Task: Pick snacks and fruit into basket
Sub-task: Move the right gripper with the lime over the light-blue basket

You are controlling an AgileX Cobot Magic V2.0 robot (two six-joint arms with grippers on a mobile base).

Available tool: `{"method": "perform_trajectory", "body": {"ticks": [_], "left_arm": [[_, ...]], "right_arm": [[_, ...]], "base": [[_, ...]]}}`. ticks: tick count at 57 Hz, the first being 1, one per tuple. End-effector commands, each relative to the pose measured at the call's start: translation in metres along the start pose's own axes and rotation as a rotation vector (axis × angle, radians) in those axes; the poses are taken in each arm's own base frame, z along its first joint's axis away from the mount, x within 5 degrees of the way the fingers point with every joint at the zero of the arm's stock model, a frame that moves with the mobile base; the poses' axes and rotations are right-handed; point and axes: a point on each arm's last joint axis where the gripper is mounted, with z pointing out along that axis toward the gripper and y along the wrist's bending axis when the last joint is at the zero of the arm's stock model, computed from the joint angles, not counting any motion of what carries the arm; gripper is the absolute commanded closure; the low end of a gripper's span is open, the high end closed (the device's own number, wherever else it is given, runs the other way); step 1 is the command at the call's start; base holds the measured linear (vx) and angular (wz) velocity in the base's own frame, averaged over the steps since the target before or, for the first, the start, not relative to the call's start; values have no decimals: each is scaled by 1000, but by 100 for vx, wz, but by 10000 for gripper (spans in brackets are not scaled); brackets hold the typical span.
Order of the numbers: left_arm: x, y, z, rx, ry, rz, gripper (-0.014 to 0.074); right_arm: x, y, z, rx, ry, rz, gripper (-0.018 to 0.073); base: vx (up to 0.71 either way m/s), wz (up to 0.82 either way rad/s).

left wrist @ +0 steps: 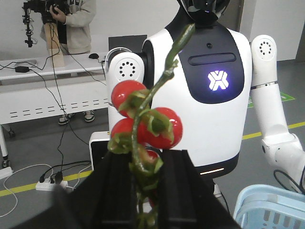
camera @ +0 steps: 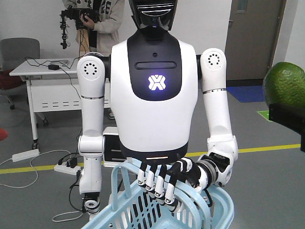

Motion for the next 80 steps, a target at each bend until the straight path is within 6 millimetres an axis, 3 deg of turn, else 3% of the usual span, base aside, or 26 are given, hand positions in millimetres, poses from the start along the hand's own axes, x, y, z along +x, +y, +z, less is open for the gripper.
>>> {"method": "perform_trajectory", "body": {"ticks": [1,22,33,48,56,65,80], "left_arm": [[-17,-1,-6,13,-120,-12,603],[-17,-1,-6,13,-120,-12,603],[-17,-1,-6,13,-120,-12,603],[-17,-1,-6,13,-120,-12,603],[-17,-1,-6,13,-120,-12,603],[-17,-1,-6,13,-120,-12,603],[-17,-1,-6,13,-120,-12,603]], "right_arm": [[-17,-2,-6,28,-116,-2,566],[-18,1,-6,-8,-128,58,566],[-13,6,5,-63,-59,-46,566],[-22,57,50,-348,21,-155,566],[-12,93,79,-461,133,-248,566],[2,117,105,-471,274,-237,566],[10,152,97,-585,308,-320,566]], "base": [[0,0],[0,0],[0,0],[0,0],[0,0],[0,0],[0,0]]}}
